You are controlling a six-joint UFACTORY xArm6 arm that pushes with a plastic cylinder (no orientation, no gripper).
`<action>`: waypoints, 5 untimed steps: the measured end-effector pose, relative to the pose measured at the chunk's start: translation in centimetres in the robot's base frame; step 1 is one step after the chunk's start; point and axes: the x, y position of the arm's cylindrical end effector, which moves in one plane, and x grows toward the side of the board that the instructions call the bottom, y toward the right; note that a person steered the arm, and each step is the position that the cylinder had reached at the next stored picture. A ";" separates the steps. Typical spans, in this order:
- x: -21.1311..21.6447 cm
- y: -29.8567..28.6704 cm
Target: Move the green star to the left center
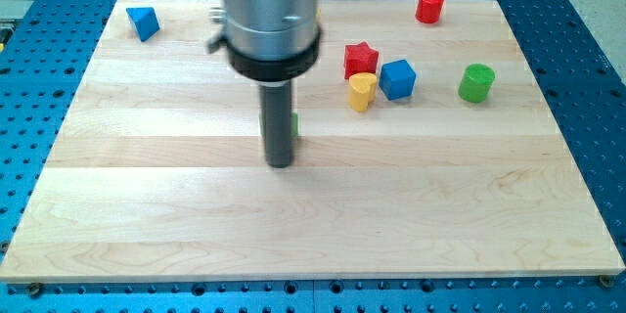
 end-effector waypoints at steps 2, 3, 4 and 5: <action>-3.8 1.5; -3.3 -8.8; -3.2 -10.6; -5.4 -4.6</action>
